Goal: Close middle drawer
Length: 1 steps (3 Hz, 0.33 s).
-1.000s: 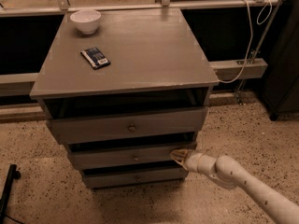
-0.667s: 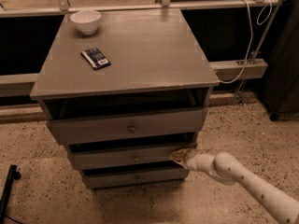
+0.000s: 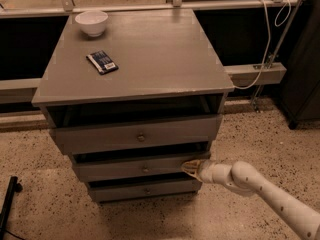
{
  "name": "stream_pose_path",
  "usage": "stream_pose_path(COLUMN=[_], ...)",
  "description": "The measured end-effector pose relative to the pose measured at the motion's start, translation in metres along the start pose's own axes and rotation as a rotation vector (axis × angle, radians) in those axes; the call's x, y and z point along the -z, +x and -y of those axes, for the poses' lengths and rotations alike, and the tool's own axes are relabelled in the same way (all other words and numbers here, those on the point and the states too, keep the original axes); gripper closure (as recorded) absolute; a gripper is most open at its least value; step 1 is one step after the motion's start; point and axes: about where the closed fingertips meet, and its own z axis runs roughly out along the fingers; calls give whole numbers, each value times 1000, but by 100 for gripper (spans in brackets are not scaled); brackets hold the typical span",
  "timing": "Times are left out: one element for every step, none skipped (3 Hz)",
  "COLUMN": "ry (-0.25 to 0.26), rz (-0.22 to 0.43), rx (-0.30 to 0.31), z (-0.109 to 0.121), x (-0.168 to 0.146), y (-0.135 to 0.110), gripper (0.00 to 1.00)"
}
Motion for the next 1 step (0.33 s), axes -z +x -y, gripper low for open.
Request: stream_pose_path(ry=[-133], rz=[55], rx=[56], z=[2], x=[-1], y=[21], gripper=[100])
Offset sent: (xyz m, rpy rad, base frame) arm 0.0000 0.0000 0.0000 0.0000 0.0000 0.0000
